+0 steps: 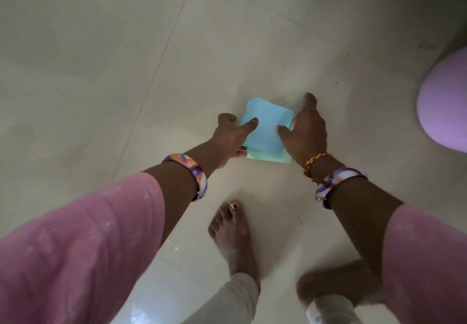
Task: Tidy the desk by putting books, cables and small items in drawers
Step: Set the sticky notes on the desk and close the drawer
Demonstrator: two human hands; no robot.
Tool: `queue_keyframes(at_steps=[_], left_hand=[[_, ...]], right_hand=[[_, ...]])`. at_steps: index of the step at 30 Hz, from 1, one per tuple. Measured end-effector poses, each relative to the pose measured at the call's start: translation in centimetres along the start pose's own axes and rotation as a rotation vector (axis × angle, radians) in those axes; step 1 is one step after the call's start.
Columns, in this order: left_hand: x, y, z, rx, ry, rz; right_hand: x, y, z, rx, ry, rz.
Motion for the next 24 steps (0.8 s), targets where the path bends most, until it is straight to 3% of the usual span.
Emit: queue_keyframes(at_steps=[3, 9, 12, 15, 20, 24], left_hand=[[-0.6, -0.5, -1.2, 0.082, -0.146, -0.067], [0.7, 0.6, -8.2, 0.040, -0.138, -0.098], [1.7, 3.4, -14.3, 0.017, -0.295, -0.198], [2.6, 8.5, -21.5, -0.074, -0.386, -0.239], [3.8, 18.3, -34.1, -0.263, -0.445, -0.153], [2.8, 23.9, -43.7, -0.364, -0.552, -0.020]], right_hand=[[-1.8, 0.1, -1.6, -0.107, -0.047, 0.141], [2.4, -0.2, -7.0, -0.226, -0.043, 0.385], [7.6, -3.0, -10.8, -0.216, -0.088, 0.591], [14.4, -7.1, -15.1, -0.133, -0.063, 0.601], [27.1, -15.8, -23.0, -0.014, -0.026, 0.674], [36.4, -19.6, -29.5, 0.043, 0.120, 0.654]])
Point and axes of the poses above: each hand's wrist, its own z-axis towards the middle knuckle, its own x-axis out of the back of the hand, y = z × x, the point moved 3 cm from there along z, towards the middle knuckle, and after that the axes turned 2 degrees about -x, right-handed, at the moved point
